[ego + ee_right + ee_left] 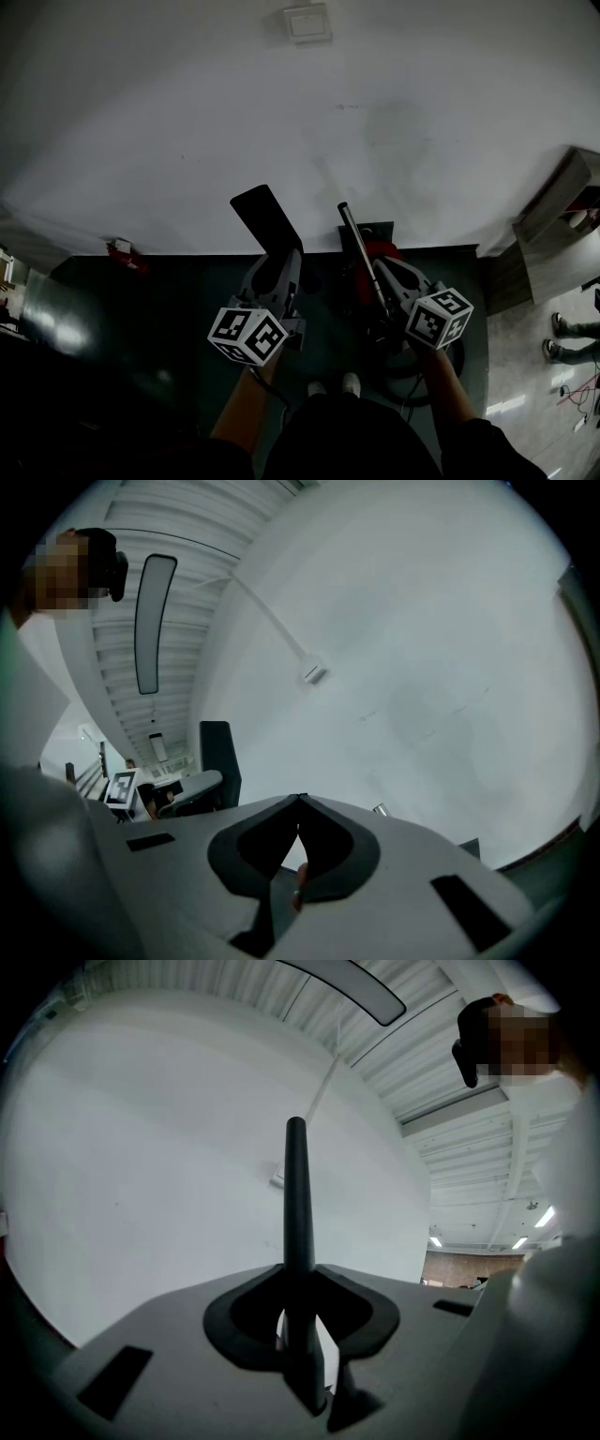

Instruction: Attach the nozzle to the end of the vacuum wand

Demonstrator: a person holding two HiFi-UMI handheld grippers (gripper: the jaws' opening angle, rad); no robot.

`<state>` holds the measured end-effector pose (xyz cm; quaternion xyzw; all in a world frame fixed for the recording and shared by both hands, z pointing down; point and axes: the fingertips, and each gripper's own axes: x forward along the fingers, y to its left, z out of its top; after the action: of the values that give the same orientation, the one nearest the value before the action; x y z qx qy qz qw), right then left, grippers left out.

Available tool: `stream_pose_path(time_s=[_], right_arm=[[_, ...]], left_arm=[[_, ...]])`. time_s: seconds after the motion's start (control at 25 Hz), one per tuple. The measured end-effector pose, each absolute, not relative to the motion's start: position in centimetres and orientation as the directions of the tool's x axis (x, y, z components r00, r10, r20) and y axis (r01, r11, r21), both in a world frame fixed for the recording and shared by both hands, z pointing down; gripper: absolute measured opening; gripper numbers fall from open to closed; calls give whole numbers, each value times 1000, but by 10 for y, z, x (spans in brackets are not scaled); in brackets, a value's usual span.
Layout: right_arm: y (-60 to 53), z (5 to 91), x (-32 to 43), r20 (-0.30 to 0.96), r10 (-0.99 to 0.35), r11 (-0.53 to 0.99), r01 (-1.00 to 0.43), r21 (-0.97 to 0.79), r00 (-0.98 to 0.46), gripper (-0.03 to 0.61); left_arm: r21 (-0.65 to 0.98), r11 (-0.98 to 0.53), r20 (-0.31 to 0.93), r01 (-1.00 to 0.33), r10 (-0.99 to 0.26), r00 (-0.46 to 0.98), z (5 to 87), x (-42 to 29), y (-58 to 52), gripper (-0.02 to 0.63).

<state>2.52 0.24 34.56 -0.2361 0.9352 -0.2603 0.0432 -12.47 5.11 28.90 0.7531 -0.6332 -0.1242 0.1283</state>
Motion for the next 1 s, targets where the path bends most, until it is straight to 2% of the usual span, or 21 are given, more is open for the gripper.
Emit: stream_pose_path(time_s=[0.48,1.0], right_arm=[[-41,354,13,34,-484,737,-429,-522,-874,17],[-83,376,-28,86,-520,696,-480,-534,-850,17]], left_arm=[[346,-166,-34,-923,-986,165,288,-146,2,84],[384,-200,-14,-902,-977,211,313,-187,-50,84]])
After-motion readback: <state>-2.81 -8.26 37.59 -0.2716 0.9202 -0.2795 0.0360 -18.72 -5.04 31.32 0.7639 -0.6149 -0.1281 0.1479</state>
